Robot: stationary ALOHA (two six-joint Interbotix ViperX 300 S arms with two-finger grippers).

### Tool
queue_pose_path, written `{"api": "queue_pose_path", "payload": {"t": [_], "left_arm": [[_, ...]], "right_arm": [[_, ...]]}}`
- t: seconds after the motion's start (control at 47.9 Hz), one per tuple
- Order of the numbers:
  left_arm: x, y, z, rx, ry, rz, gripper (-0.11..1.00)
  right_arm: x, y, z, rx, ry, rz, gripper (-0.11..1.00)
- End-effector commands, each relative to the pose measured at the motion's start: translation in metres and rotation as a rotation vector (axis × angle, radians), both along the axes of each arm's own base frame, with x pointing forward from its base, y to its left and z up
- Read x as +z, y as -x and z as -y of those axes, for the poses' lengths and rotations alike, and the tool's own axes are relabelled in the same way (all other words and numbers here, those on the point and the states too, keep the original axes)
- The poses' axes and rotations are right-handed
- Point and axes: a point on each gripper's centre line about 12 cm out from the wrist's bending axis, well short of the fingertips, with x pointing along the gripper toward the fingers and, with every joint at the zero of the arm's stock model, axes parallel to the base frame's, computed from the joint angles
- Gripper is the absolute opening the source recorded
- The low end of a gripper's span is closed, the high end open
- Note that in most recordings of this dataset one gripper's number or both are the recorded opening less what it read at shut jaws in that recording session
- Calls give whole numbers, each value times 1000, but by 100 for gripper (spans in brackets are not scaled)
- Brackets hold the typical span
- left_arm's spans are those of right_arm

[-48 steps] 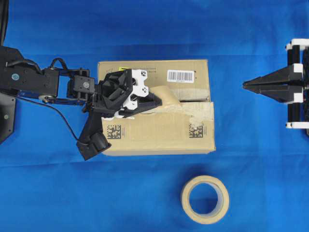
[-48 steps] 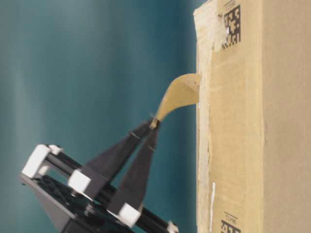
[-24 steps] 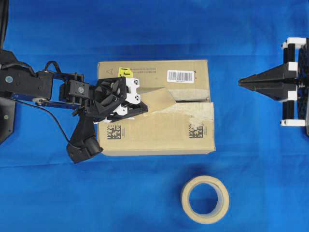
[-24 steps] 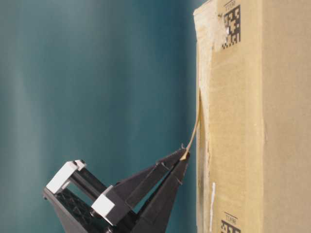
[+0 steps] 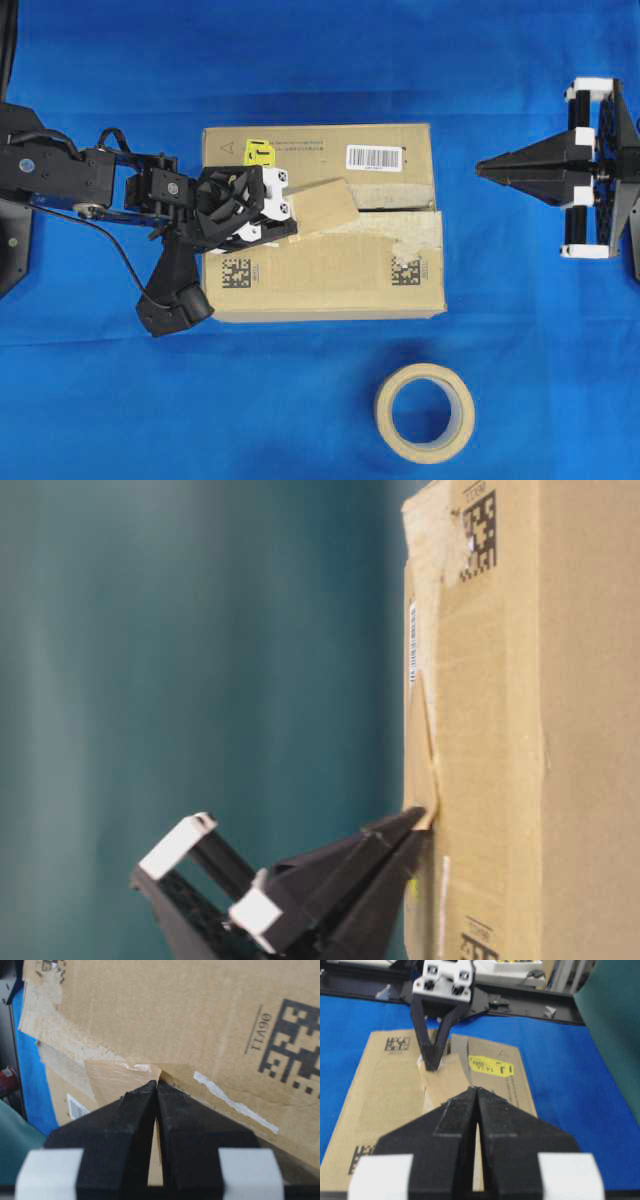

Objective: Apply tape along the seams of the closed cardboard box to seal it securely.
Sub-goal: 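Press the tape strip down onto the box top seam with the left gripper, then bring the right gripper over the seam and press the tape down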

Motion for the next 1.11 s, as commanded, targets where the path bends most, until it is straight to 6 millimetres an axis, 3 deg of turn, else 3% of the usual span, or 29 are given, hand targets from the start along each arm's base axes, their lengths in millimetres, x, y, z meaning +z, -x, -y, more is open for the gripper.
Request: {"api": "queue_pose_path", "payload": {"t": [0.0, 0.459, 0.521, 0.688, 0.751, 1.085], "left_arm": [[1, -1, -2, -3, -9, 2, 0], [-1, -1, -8, -5, -32, -4, 0], [-1, -1, -8, -5, -32, -4, 0], [-1, -1, -8, -5, -32, -4, 0], [-1, -1, -8, -5, -32, -4, 0], [-2, 0, -8, -5, -32, -7, 0]], "right_arm": [[11, -6, 3, -12, -8, 34, 0], [6, -30, 7, -23, -23, 19, 2], [5, -36, 8, -28, -33, 21, 9], [1, -61, 12, -52, -74, 4, 45], [-2, -73, 14, -58, -99, -8, 51], [-12, -121, 7, -34, -161, -58, 47]]}}
